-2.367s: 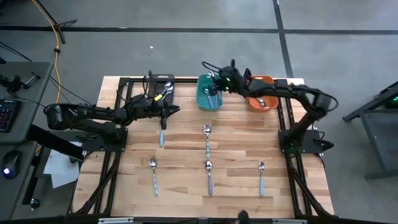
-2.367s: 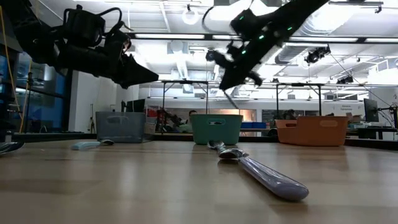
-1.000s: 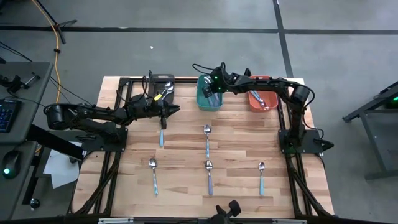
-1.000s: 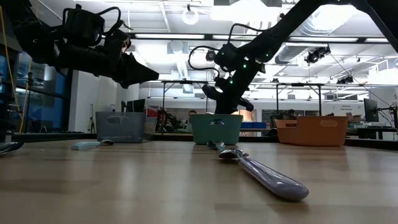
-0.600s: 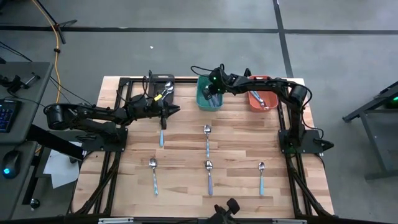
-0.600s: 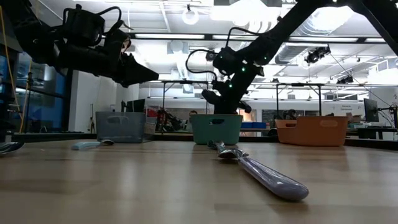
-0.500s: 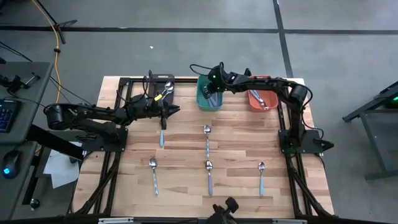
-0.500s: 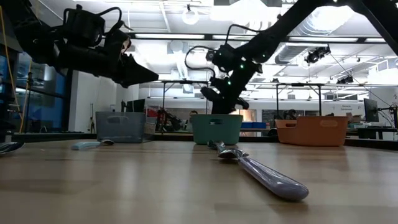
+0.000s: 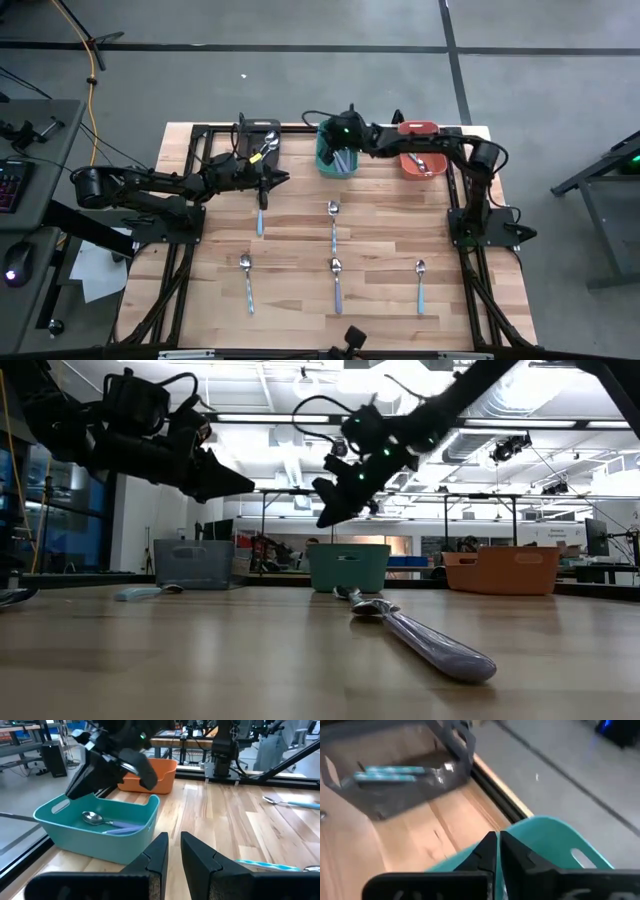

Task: Sort silverware by color (type)
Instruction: Put the top blue spoon into the orange bin

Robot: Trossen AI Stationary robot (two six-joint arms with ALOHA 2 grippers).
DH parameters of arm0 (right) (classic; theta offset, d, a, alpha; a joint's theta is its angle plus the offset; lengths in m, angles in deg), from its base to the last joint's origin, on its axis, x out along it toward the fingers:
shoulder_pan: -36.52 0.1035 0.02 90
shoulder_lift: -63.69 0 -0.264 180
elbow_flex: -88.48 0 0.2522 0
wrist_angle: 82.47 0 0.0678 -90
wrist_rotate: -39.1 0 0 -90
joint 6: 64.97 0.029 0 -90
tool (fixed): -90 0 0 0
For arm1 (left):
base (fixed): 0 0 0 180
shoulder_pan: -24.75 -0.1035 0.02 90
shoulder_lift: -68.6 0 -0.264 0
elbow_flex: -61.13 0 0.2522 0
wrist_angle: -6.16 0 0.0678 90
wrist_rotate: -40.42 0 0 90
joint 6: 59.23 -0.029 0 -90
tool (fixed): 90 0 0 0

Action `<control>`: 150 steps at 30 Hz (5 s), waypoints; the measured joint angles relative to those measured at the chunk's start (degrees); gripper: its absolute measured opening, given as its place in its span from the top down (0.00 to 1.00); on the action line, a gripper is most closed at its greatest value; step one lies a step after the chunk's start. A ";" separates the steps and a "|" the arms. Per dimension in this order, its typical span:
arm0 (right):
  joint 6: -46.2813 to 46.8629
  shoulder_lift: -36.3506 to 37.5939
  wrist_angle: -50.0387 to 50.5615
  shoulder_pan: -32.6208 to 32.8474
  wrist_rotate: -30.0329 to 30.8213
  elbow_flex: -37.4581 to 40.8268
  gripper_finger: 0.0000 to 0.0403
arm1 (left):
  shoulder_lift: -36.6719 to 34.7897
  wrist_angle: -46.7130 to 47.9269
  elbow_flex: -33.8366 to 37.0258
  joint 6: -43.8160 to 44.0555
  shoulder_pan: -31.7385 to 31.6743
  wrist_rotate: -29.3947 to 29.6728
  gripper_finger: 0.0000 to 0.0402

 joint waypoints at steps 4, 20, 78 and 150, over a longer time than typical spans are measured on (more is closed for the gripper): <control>0.37 3.63 -14.48 1.43 -1.10 9.70 0.99 | 0.00 1.46 0.00 0.06 0.00 0.00 0.90; 0.02 33.59 -15.90 2.49 3.36 31.01 1.00 | -0.15 35.13 -8.47 13.09 9.67 13.50 0.91; 0.02 38.89 -12.06 8.63 7.73 33.95 1.00 | 0.31 41.73 -2.69 34.70 22.49 23.05 0.99; 4.99 2.98 -35.00 26.33 -8.37 11.44 0.99 | 0.23 -12.73 -2.82 5.34 24.33 18.42 0.84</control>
